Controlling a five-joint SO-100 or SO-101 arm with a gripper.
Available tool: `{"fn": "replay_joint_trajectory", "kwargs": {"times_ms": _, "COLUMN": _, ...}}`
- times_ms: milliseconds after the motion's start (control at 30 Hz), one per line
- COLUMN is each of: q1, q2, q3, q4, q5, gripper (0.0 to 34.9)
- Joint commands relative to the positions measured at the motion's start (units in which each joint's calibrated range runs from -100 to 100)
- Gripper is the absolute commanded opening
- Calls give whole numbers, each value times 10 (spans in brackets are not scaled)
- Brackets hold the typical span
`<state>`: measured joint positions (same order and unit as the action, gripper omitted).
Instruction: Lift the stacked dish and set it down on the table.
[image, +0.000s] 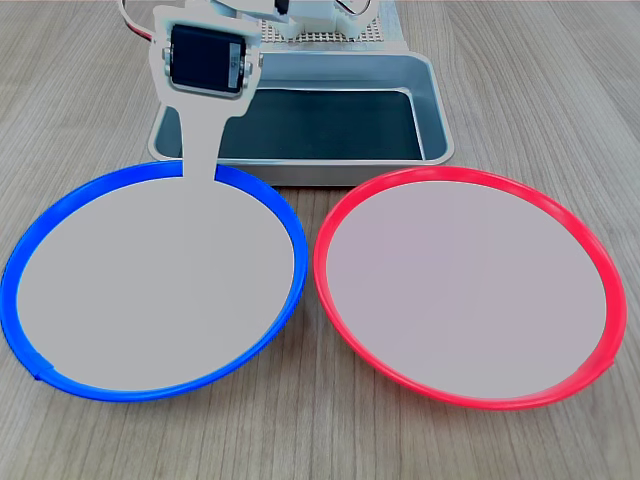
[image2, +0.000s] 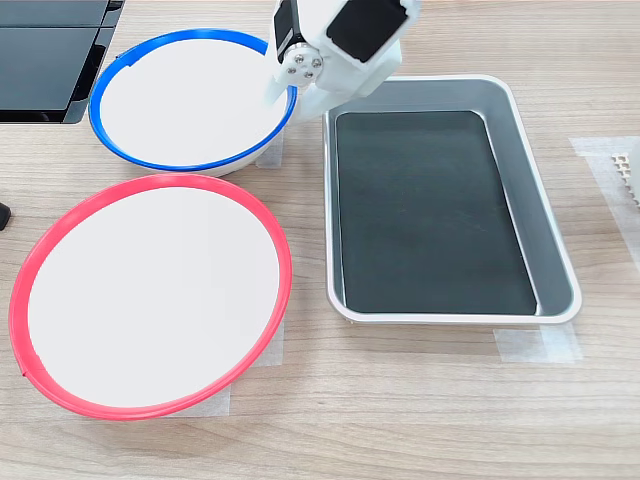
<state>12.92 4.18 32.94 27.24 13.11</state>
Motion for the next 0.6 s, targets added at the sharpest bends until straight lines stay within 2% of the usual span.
{"fn": "replay_joint_trajectory", "kwargs": {"times_ms": 0, "q1": 10, "q2": -55, "q3": 1, "q4": 28, "q5": 9, "gripper": 68}}
{"fn": "replay_joint_trajectory", "kwargs": {"times_ms": 167, "q1": 13, "q2": -109, "q3": 10, "q4": 81, "q5": 15, "gripper": 68}}
{"fn": "replay_joint_trajectory", "kwargs": {"times_ms": 267, "q1": 11, "q2": -177, "q3": 31, "q4": 140, "q5": 19, "gripper": 70}}
{"fn": "replay_joint_trajectory", "kwargs": {"times_ms": 400, "q1": -16, "q2": -308, "q3": 83, "q4": 215, "q5": 21, "gripper": 82}}
{"fn": "replay_joint_trajectory", "kwargs": {"times_ms": 467, "q1": -40, "q2": -391, "q3": 120, "q4": 219, "q5": 9, "gripper": 82}}
{"fn": "replay_joint_trajectory", "kwargs": {"times_ms": 500, "q1": -55, "q2": -443, "q3": 144, "q4": 208, "q5": -3, "gripper": 27}}
{"fn": "replay_joint_trajectory", "kwargs": {"times_ms": 533, "q1": -67, "q2": -481, "q3": 167, "q4": 192, "q5": -15, "gripper": 2}}
{"fn": "replay_joint_trajectory", "kwargs": {"times_ms": 567, "q1": -76, "q2": -528, "q3": 201, "q4": 167, "q5": -34, "gripper": 2}}
